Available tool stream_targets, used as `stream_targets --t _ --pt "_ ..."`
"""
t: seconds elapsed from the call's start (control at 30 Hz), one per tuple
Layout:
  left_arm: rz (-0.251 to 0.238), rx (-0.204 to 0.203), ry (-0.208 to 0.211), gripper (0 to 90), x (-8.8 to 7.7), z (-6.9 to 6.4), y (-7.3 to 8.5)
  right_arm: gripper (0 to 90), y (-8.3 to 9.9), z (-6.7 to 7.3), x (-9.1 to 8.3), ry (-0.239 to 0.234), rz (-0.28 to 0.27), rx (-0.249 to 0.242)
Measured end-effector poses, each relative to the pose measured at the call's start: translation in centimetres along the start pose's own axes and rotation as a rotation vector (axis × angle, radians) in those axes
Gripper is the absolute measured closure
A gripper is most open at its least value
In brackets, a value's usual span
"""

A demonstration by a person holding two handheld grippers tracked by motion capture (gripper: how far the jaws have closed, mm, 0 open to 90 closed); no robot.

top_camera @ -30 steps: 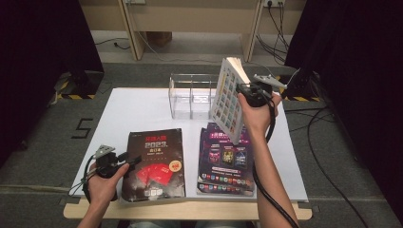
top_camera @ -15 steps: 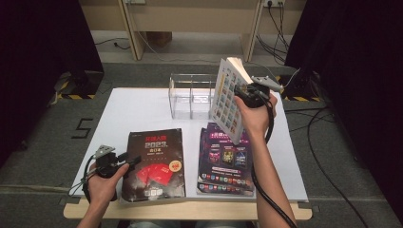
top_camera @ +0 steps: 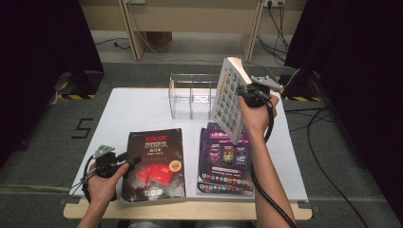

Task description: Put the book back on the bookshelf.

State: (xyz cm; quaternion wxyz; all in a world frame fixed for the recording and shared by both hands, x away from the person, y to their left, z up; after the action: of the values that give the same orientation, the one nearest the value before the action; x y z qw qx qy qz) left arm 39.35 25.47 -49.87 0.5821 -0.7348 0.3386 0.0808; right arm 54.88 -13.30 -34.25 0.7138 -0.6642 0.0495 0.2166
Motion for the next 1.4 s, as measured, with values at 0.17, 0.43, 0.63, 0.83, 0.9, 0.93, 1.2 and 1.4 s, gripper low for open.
stream_targets --t 0.17,0.43,0.63,0.83,0.9,0.93,1.2,1.4 --pt "-0.001 -0.001 0.000 37.7 0.0 0.0 0.0 74.3 0.0 0.2 0.0 0.004 -0.007 0.006" --pt "-0.002 -0.005 0.000 37.7 0.0 0.2 0.0 74.5 -0.5 0.5 0.3 0.010 -0.023 0.016" --pt "0.004 -0.004 0.000 37.7 0.1 0.2 0.1 74.5 -1.3 0.8 0.5 0.012 -0.046 0.006" --pt "-0.001 -0.009 0.001 37.7 0.1 0.3 0.1 74.5 -2.7 1.4 1.2 0.007 -0.067 0.012" --pt "-0.001 -0.009 0.000 37.7 0.1 0.3 0.0 74.5 -2.9 1.4 1.3 0.006 -0.069 0.012" --pt "-0.002 -0.010 -0.001 37.7 0.1 0.3 0.0 74.5 -3.1 1.5 1.5 0.005 -0.071 0.012" --pt "-0.003 -0.011 -0.001 37.6 0.0 0.5 0.0 74.5 -4.1 1.9 3.1 0.009 -0.091 0.007" --pt "0.000 -0.014 -0.002 37.6 0.1 0.6 0.1 74.5 -4.5 2.0 4.0 0.012 -0.096 0.003"
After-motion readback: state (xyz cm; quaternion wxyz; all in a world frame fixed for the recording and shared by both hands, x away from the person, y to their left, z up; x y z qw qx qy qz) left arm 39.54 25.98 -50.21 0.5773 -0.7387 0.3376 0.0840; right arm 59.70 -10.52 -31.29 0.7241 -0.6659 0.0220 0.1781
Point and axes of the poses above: each handheld gripper's, and its own axes: x roughly forward along the jaws, y roughly out of its underside, z roughly to its left, the point moved 7 cm from there along x, roughly forward along the jaws
